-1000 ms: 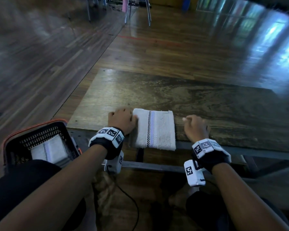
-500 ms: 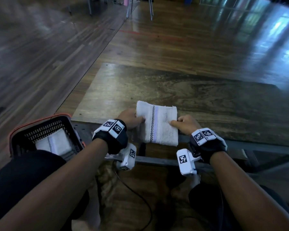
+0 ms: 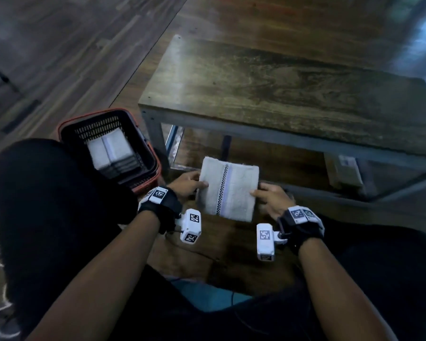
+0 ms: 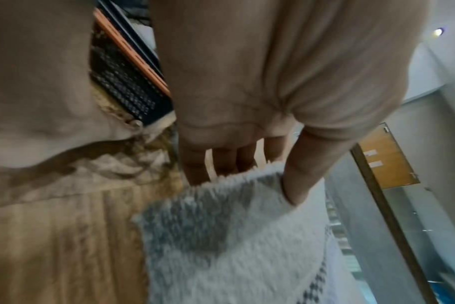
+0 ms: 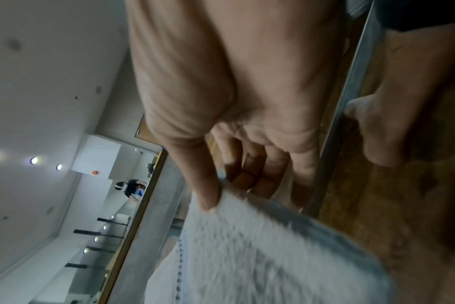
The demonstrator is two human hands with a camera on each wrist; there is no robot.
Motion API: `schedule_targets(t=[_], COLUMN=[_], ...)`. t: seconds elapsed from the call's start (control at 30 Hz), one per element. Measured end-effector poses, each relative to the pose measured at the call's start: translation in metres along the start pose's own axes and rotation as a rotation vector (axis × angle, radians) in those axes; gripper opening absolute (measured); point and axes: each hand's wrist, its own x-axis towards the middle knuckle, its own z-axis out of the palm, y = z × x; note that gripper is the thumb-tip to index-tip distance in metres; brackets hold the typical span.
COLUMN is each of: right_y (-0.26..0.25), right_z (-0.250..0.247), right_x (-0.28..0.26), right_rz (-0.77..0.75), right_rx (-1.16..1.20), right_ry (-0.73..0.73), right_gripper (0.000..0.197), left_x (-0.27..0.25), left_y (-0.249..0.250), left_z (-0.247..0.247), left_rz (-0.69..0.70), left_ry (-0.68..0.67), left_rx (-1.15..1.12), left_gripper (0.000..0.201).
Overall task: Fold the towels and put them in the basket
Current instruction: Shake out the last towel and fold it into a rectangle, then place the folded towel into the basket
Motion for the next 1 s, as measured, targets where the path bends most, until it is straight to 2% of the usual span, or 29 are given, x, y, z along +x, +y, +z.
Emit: schedule_targets(t=[0.1, 0.23, 0.33, 0.4, 0.47, 0.53, 0.6, 0.73, 0.83, 0.9, 1.0], right_y=[0.011, -0.013, -0.025, -0.029, -0.035, -0.046, -0.059, -0.083, -0.094, -0.101, -0.106], right_z=[-0.003, 0.013, 0.049, 0.076, 0.104, 0.133, 0.163, 0.211, 0.239, 0.253, 0.271], right_x=[-0.014, -0.011, 0.002, 0.011, 0.015, 0.015, 0.011, 0.005, 0.010, 0.020, 0.048], right_rz=[-0.012, -0.116, -0.151, -0.170, -0.198, -0.219, -0.197, -0.074, -0.011, -0.017, -0.085], right_rx=[0.039, 0.045, -0.056, -0.120, -0.189, -0.207, -0.105, 0.158, 0.254, 0.284, 0.181], right_ry=[-0.077, -0.184, -0.181, -0.181, -0.229, -0.328, -0.468, -0.749, -0.873, -0.873, -0.754], right_gripper=[0.036, 0.015, 0.015, 0.020, 0.026, 0.027, 0.023, 0.042, 0.040, 0.046, 0.057], left_x=[-0.022, -0.051, -0.077, -0.092, -0.109, -0.129, -0.150, -0.184, -0.194, -0.193, -0.175], left_y=[-0.014, -0.007, 0.004, 0.010, 0.018, 0.028, 0.039, 0.059, 0.062, 0.057, 0.037], left_z=[-0.008, -0.033, -0.053, -0.067, -0.084, -0.100, -0.116, -0.146, -0.172, -0.190, -0.218], left_rz=[0.005, 0.135, 0.242, 0.287, 0.328, 0.381, 0.430, 0.498, 0.520, 0.513, 0.425], left_ry=[-0.012, 0.057, 0.145, 0.225, 0.293, 0.342, 0.341, 0.324, 0.332, 0.352, 0.482], left_rx=[-0.024, -0.108, -0.001, 0.078, 0.070, 0.043, -0.019, -0.140, -0.196, -0.288, -0.332], left_gripper=[0.036, 0.027, 0.025, 0.032, 0.034, 0.029, 0.027, 0.029, 0.029, 0.029, 0.032])
